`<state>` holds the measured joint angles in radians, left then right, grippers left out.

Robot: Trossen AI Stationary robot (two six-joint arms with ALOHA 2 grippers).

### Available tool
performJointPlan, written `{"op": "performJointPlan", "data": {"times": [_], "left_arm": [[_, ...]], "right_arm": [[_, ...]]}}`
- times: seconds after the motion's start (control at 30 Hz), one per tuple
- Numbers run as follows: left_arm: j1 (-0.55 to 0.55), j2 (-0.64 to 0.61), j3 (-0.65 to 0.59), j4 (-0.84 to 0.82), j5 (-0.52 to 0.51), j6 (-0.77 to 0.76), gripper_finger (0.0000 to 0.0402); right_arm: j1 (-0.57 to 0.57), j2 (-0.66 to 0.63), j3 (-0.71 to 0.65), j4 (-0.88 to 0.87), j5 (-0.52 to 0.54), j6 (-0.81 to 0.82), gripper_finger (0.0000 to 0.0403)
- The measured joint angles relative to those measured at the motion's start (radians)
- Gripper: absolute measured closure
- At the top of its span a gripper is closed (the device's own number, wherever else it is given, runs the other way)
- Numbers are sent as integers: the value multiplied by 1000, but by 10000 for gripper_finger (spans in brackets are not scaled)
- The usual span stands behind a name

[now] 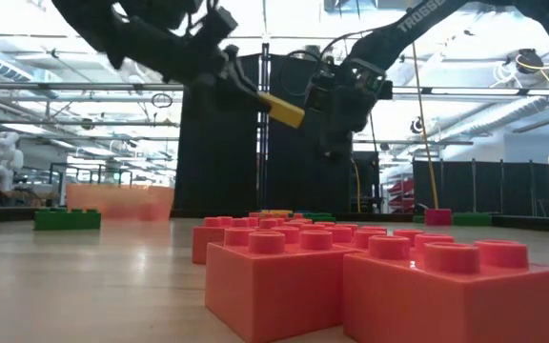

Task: Sort blocks by size
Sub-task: Put the yellow block into the yellow bin

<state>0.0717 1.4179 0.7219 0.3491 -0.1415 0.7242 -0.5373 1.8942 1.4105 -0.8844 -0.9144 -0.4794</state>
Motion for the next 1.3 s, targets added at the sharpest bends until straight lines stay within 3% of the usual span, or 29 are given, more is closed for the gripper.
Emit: {"op": "performJointPlan", "data": {"times": [0.2,0.43,0.57,0.83,1.3], "left_arm": [[-98,-117,0,-307,-92,-143,357],[-225,-278,3,-636,-112,-468,357],[-270,-355,38,-802,-53,-635,357],[-333,-417,66,-963,25,-853,353],[-456,-417,66,-1110,356,-1246,354]], "right_arm": [[6,0,0,-35,-2,-30,226],[38,0,0,38,-7,-92,225],[45,0,0,102,-8,-86,225],[48,0,0,171,-8,-79,225],[94,8,0,304,-7,-21,225]]}}
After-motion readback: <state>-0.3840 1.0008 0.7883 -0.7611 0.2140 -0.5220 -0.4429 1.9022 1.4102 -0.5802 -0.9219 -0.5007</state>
